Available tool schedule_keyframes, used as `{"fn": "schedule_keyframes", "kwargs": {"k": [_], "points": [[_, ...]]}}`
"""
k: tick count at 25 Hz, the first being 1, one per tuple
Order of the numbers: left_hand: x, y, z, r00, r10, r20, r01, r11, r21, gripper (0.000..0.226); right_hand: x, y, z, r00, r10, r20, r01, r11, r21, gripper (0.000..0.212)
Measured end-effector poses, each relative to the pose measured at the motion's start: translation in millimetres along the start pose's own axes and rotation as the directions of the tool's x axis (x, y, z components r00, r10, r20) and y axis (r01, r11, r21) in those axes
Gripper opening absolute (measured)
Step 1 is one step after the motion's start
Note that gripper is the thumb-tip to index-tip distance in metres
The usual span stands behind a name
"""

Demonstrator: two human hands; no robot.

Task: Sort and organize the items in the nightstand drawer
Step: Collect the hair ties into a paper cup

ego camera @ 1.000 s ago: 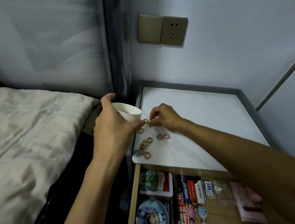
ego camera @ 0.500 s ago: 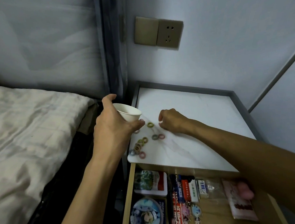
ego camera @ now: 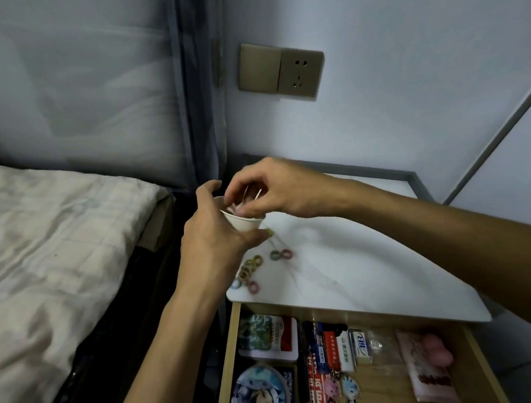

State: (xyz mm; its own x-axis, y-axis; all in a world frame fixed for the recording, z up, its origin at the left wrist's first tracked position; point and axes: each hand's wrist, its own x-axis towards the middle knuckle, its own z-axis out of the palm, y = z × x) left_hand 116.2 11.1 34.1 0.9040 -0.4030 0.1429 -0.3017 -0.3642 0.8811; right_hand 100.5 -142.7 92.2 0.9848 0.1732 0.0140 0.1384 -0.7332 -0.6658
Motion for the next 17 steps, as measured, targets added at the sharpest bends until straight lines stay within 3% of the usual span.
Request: {"fn": "schedule_keyframes", "kwargs": {"k": [1, 3, 6, 9, 12, 14, 17], "points": [[-0.3, 0.1, -0.4, 1.0, 0.007, -0.007, -0.007, 1.0, -0.012, 0.095, 1.7, 0.5, 0.3, 1.0, -0.009, 0.01, 0.009, 1.0, -0.019, 0.02], [-0.4, -0.8, -3.6, 0.999, -0.005, -0.041, 0.004, 1.0, -0.024, 0.095, 3.2, 9.3, -1.4, 0.996, -0.015, -0.087, 0.024, 0.995, 0.102, 0.023], [1.8, -6.6, -13.4, 0.995, -0.025, -0.098, 0.025, 1.0, -0.001, 0.096, 4.8, 49.7, 6.5, 0.942, 0.164, -0.294, -0.121, 0.98, 0.158, 0.017], [3.0, -11.5, -20.9, 0.989, -0.022, -0.146, 0.026, 0.999, 0.025, 0.097, 5.5, 106.2, 37.2, 0.859, 0.467, -0.209, -0.492, 0.866, -0.086, 0.047], [2.9, -13.2, -23.1, 0.987, -0.029, -0.158, 0.035, 0.999, 0.039, 0.097, 11.5, 124.2, 72.8, 0.798, 0.586, -0.145, -0.595, 0.803, -0.034, 0.075], [3.5, -14.9, -23.7, 0.987, -0.03, -0.156, 0.038, 0.998, 0.044, 0.097, 22.7, 122.5, 87.7, 0.822, 0.526, -0.218, -0.546, 0.837, -0.037, 0.068], [3.5, -15.3, -24.6, 0.989, -0.04, -0.143, 0.046, 0.998, 0.036, 0.097, 35.4, 114.4, 97.7, 0.858, 0.446, -0.255, -0.473, 0.879, -0.055, 0.038]]}}
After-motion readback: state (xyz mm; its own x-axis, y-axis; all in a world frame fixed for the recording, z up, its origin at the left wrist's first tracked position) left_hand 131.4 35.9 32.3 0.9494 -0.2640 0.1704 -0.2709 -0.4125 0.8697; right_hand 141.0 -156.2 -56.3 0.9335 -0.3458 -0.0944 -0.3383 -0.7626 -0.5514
